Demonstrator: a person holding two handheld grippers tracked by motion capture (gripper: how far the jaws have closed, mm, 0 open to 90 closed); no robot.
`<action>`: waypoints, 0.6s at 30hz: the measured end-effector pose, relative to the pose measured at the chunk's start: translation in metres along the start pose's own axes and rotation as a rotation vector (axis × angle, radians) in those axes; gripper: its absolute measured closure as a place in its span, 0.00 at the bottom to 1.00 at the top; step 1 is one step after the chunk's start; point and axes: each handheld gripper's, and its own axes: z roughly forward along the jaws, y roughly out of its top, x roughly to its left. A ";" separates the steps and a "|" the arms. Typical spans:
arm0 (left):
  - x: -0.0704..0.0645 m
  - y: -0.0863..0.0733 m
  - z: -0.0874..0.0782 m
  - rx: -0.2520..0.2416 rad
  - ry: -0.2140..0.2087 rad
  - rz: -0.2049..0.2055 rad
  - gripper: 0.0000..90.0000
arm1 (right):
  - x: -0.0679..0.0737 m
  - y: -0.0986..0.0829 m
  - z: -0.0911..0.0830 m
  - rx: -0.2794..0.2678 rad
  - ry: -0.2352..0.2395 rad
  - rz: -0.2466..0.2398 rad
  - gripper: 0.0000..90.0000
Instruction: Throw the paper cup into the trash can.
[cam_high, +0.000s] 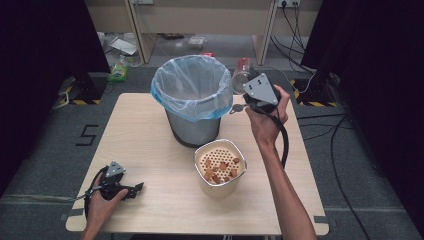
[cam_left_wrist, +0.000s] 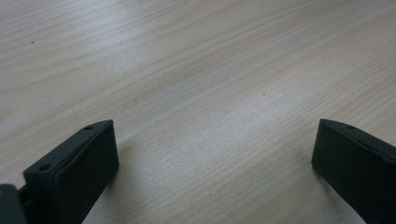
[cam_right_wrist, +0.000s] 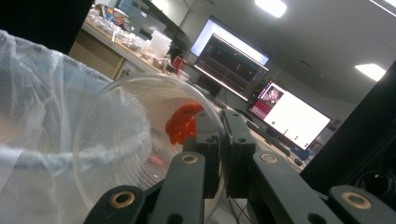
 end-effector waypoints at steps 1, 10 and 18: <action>0.000 0.000 0.000 0.000 0.000 0.000 0.00 | 0.000 0.000 0.000 0.000 0.000 0.000 0.96; -0.001 0.000 -0.001 0.000 0.005 0.006 0.00 | 0.016 0.032 0.027 0.010 0.061 -0.037 0.96; 0.000 0.000 -0.001 0.001 0.003 0.005 0.00 | 0.048 0.049 0.059 0.060 0.172 -0.054 0.96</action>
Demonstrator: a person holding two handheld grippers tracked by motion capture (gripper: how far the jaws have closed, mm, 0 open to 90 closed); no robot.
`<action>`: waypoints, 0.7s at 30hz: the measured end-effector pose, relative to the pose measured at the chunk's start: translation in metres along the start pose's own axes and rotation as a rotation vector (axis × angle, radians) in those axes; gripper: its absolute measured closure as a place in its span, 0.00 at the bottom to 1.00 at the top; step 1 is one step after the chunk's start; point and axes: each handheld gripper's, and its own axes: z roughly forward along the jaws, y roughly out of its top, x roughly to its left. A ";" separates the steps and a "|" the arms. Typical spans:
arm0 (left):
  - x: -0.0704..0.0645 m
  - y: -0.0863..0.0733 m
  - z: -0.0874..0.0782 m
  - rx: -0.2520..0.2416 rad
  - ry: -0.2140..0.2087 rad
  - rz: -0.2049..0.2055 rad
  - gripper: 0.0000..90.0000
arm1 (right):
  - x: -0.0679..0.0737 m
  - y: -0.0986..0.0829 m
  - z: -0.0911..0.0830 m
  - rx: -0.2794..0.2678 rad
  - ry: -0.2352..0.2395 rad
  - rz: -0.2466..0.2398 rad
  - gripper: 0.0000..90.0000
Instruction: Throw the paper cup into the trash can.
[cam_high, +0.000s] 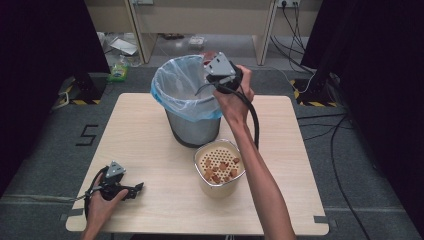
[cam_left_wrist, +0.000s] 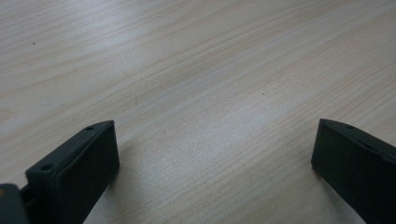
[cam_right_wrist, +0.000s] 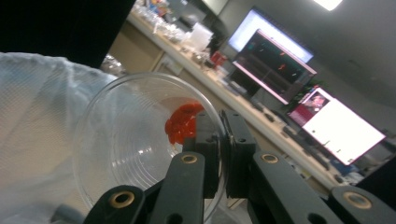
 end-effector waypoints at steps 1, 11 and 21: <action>0.000 0.000 0.000 0.000 0.000 0.000 0.00 | 0.000 0.000 0.000 0.000 0.000 0.000 0.96; 0.000 0.000 0.000 -0.003 0.001 0.001 0.00 | 0.018 -0.004 0.031 0.118 0.102 0.069 0.63; -0.001 0.000 0.000 -0.003 0.001 0.000 0.00 | -0.011 -0.019 0.015 0.179 0.107 0.177 0.45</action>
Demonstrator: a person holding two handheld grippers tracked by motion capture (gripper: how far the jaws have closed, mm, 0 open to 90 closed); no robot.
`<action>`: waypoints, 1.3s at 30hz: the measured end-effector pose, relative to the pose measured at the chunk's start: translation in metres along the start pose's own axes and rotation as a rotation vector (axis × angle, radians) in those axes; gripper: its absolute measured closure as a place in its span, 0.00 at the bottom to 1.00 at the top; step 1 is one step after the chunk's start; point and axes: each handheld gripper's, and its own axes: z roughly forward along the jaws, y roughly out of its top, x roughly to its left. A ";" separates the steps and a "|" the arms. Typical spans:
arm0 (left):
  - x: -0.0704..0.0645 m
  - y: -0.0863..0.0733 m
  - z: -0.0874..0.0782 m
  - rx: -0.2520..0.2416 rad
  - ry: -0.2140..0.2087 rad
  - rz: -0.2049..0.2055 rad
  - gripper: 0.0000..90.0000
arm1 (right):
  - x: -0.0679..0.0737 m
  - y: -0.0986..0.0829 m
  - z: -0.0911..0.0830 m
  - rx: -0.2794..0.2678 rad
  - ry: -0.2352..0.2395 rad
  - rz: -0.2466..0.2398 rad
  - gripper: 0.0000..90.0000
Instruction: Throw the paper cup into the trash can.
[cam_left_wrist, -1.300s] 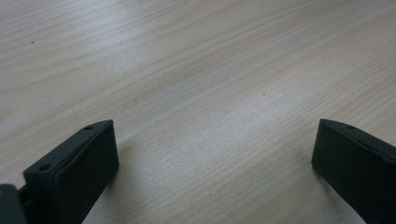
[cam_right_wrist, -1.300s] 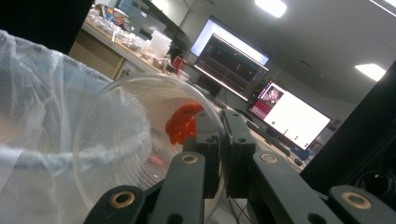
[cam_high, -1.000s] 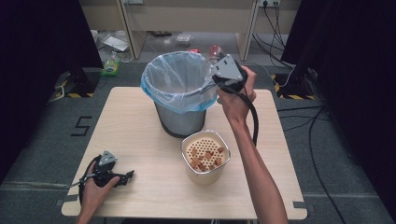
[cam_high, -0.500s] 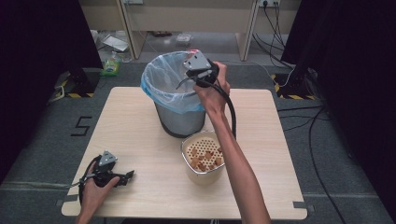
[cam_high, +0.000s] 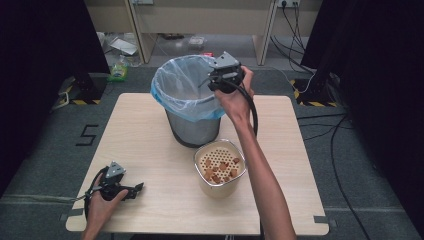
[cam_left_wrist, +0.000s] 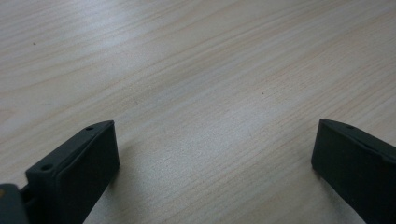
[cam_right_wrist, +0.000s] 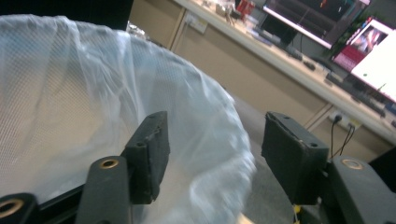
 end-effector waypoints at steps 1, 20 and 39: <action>0.000 0.000 0.000 0.002 -0.001 0.000 0.00 | -0.004 -0.002 -0.004 -0.003 0.000 0.009 0.44; 0.000 0.000 0.000 0.003 -0.002 -0.001 0.00 | -0.055 -0.083 -0.062 0.036 0.005 0.153 0.39; 0.000 0.000 0.000 0.002 0.001 -0.001 0.00 | -0.050 -0.172 -0.096 0.099 0.022 0.210 0.36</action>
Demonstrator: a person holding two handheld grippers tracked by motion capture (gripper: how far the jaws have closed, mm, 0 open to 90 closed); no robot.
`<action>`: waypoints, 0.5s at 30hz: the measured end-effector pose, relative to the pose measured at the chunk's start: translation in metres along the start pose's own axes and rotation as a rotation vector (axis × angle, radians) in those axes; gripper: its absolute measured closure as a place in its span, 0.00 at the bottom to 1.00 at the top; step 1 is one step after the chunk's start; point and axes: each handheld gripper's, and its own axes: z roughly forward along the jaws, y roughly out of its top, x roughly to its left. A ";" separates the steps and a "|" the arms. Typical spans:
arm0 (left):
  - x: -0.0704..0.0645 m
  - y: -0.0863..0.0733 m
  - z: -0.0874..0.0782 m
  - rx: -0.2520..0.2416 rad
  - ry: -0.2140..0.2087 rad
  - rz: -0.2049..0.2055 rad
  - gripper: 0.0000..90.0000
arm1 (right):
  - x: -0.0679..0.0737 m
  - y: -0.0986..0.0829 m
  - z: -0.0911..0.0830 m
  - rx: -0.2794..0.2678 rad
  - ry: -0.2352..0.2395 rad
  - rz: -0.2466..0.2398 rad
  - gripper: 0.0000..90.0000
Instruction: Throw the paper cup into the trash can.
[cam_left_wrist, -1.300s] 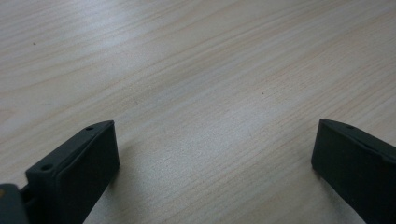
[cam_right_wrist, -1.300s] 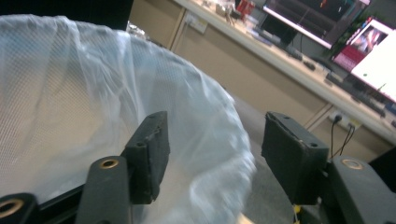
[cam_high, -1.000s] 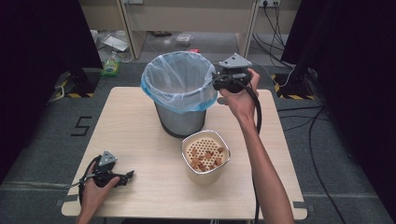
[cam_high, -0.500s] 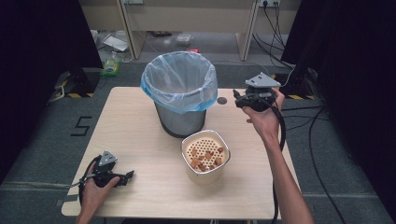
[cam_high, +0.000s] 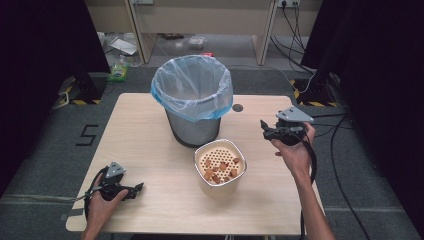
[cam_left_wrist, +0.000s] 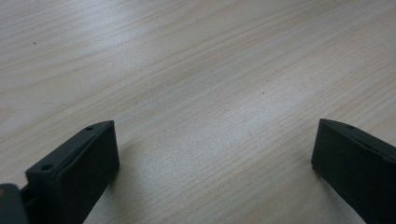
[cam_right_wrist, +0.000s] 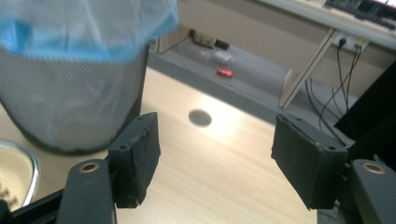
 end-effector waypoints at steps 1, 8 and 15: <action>0.000 0.000 0.000 -0.001 0.002 0.000 0.00 | 0.000 0.000 0.000 0.000 0.000 0.000 0.36; 0.000 0.000 0.000 -0.001 0.002 0.000 0.00 | -0.001 -0.032 0.000 0.020 0.011 0.053 0.36; 0.000 0.000 0.000 -0.002 0.002 0.000 0.00 | 0.003 -0.061 0.007 0.063 0.012 0.074 0.36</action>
